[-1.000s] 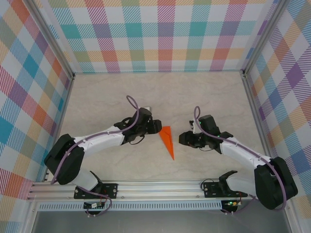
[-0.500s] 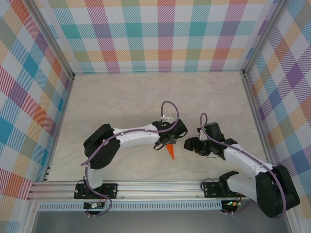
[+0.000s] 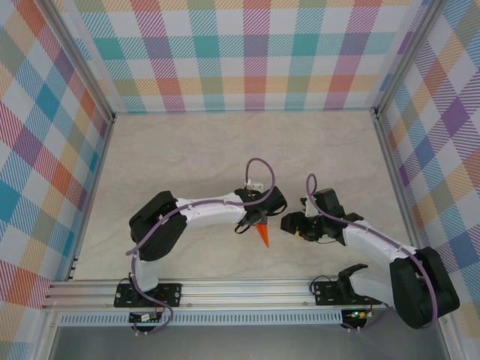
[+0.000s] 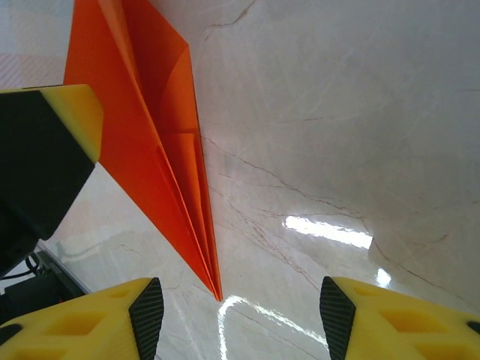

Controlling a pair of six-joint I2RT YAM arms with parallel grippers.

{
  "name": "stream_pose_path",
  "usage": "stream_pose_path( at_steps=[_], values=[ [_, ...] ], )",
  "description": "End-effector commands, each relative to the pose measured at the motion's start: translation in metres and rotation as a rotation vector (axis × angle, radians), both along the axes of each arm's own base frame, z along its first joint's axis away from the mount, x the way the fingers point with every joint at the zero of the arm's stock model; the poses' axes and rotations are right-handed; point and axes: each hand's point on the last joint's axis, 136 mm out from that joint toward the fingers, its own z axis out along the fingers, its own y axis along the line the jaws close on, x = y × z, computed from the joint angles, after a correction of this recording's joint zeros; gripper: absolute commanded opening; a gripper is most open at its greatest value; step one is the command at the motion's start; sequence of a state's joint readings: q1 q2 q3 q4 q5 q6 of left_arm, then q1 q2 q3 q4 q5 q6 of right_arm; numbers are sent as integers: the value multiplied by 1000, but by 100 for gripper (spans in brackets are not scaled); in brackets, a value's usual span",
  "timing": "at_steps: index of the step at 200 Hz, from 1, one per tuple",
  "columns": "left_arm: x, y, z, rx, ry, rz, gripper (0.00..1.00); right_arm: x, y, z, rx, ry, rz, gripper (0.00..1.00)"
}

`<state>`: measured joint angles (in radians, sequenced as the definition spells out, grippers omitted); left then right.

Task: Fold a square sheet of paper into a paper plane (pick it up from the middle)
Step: Move a paper plane to the center of the table.

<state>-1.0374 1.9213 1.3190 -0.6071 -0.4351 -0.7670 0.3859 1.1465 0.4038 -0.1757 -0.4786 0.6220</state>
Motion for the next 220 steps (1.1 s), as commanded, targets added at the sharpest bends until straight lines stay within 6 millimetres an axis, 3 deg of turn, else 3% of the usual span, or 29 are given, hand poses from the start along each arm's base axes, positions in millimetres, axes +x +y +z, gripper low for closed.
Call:
stream_pose_path(
  at_steps=[1, 47, 88, 135, 220],
  values=[
    [0, 4, 18, -52, -23, 12, 26, 7, 13, 13, 75, -38, 42, 59],
    [-7, 12, 15, -80, -20, 3, 8, 13, 29, 15, 107, -42, 95, 58],
    [-12, 16, 11, -95, -16, -8, 7, 19, 51, 13, 111, -34, 163, 54],
    [-14, 18, 10, -105, -22, -12, 7, 30, 62, 4, 120, -24, 169, 54],
    [-14, 20, 10, -109, -27, -16, 8, 25, 83, -1, 132, -16, 242, 50]
  ],
)
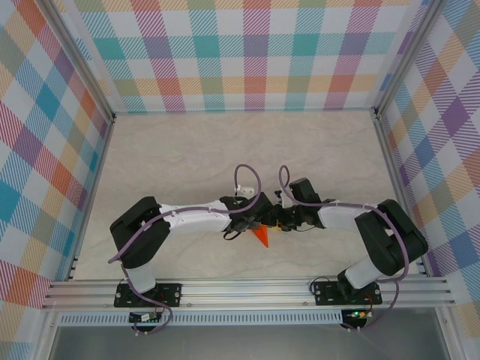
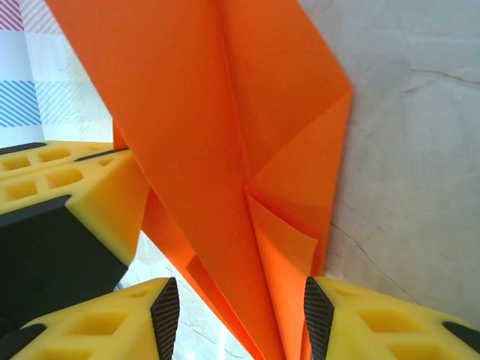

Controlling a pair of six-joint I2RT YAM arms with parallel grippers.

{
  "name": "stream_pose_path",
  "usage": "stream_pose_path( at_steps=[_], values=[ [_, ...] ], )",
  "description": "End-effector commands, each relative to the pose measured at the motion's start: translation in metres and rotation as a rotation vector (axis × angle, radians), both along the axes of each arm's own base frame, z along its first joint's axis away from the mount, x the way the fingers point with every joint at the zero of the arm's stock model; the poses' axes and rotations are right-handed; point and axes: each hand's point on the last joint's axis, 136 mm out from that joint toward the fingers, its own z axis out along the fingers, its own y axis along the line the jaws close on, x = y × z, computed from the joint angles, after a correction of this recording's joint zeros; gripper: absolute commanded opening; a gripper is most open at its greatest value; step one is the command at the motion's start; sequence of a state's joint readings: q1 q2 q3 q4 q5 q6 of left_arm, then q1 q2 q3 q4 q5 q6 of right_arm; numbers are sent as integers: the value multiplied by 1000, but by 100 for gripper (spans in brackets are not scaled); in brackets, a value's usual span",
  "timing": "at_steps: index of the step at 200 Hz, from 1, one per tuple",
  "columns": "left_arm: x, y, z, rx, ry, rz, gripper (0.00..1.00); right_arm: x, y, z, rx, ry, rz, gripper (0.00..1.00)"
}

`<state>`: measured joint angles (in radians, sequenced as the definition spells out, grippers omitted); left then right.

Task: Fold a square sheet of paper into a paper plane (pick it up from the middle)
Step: Move a paper plane to the center of the table.

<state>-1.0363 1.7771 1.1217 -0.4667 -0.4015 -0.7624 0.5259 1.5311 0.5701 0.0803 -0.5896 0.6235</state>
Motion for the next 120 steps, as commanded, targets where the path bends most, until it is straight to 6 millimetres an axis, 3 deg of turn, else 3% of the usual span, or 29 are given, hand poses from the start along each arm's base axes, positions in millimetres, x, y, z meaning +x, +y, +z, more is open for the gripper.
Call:
stream_pose_path(
  at_steps=[1, 57, 74, 93, 120],
  values=[
    [1, 3, 8, -19, -10, -3, 8, 2, 11, 8, 35, -24, 41, 50],
    [2, 1, 10, -31, -13, -6, 8, -4, 16, 3, 21, -20, 71, 49],
    [2, 1, 10, -28, -13, -6, 8, 4, 3, 0, -64, -57, 11, 48],
    [1, 3, 9, -25, -10, -5, 8, 14, -9, 5, -136, -128, -37, 52],
    [0, 4, 9, -26, -10, -3, 8, 23, -8, 6, -153, -134, -33, 51]
  ],
)
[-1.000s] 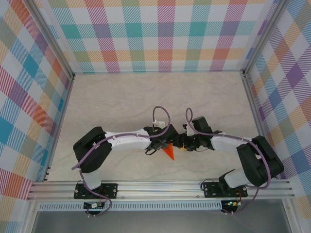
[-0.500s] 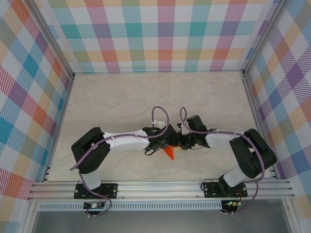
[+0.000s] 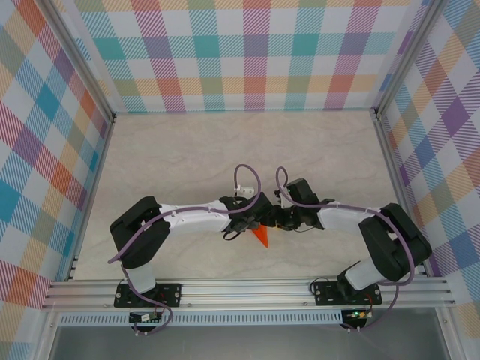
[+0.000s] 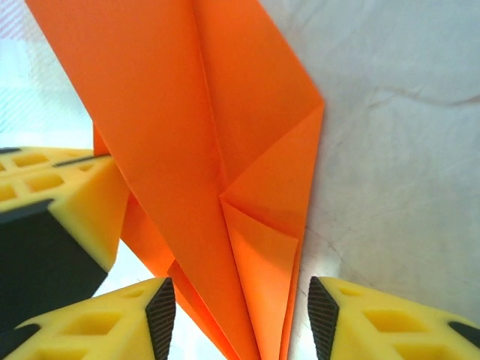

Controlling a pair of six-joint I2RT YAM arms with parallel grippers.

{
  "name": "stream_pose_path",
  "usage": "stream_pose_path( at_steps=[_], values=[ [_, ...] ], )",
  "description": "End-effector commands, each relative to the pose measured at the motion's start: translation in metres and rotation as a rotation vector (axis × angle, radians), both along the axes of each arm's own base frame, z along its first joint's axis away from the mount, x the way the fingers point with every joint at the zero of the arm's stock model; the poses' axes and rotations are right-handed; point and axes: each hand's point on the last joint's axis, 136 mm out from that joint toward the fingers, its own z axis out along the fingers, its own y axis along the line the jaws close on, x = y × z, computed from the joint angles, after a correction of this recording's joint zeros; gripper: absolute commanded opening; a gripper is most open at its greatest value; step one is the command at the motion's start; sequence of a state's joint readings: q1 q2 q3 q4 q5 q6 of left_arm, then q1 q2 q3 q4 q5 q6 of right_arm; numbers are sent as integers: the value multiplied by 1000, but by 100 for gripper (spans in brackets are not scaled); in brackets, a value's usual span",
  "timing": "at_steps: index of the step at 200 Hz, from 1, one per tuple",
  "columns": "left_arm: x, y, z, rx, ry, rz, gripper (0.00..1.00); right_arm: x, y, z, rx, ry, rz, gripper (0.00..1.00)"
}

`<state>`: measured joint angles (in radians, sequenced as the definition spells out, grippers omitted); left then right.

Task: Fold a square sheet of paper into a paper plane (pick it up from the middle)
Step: Move a paper plane to the center of the table.

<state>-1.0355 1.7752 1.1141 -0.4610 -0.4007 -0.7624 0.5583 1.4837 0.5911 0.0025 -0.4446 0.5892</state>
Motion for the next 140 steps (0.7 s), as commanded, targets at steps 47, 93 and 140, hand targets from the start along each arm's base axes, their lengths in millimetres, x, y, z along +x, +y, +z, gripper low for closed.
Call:
stream_pose_path(
  at_steps=[47, 93, 140],
  values=[
    [3, 0, 14, -30, -18, -9, 8, 16, 20, 0, 59, 12, 47, 51],
    [4, -1, 14, -31, -17, -10, 9, 3, 25, 8, 124, 24, 88, 49],
    [4, 0, 13, -30, -16, -7, 9, -7, 22, 13, 136, 15, 108, 52]
  ],
)
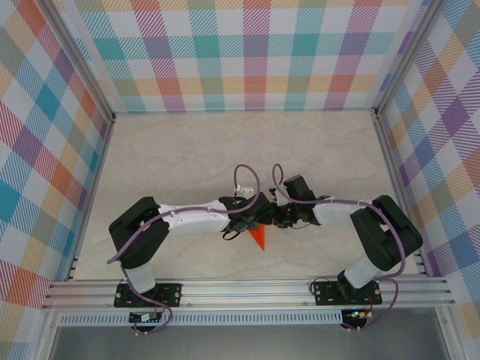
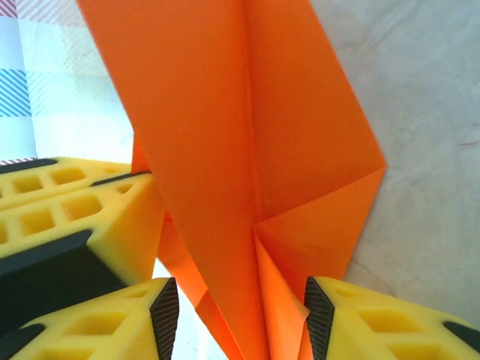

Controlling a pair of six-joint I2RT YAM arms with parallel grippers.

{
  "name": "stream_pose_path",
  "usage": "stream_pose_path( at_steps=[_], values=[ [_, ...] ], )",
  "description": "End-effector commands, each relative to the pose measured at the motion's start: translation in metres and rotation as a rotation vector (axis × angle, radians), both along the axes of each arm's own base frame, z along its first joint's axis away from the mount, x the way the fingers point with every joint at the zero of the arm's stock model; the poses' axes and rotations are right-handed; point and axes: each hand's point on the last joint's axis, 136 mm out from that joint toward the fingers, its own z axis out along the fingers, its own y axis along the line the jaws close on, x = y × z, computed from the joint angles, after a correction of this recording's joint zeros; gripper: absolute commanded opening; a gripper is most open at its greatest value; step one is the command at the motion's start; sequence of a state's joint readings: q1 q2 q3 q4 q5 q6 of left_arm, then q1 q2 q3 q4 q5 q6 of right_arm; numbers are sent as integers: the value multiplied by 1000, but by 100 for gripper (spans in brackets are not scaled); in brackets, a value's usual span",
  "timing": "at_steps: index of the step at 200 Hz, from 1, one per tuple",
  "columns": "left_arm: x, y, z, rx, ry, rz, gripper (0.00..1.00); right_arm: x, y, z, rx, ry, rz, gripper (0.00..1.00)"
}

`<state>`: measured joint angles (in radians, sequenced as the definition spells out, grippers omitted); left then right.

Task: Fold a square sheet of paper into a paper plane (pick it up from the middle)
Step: Move a paper plane to the center of the table.

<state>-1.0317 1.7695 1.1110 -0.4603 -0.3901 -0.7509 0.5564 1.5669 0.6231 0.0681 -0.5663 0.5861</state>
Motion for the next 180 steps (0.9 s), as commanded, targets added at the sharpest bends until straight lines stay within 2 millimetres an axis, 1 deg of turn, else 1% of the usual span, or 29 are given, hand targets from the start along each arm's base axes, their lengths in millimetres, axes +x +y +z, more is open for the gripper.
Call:
stream_pose_path(
  at_steps=[1, 33, 41, 80, 143, 180],
  values=[
    [4, -1, 13, -28, -22, 2, 9, -7, 4, 11, 48, -26, 37, 52],
    [4, 0, 13, -32, -23, 6, 9, -12, 6, 14, 64, -41, 58, 52],
    [4, -1, 13, -36, -23, 6, 9, -13, 7, 12, 61, -38, 64, 51],
    [4, -2, 14, -42, -22, 7, 8, -16, 11, 1, 21, -26, 74, 43],
    [3, 0, 16, -48, -26, 11, 9, -20, 9, -15, -60, -27, 75, 36],
    [2, 1, 17, -56, -27, 14, 10, -20, 6, -20, -108, -37, 69, 26]
  ],
)
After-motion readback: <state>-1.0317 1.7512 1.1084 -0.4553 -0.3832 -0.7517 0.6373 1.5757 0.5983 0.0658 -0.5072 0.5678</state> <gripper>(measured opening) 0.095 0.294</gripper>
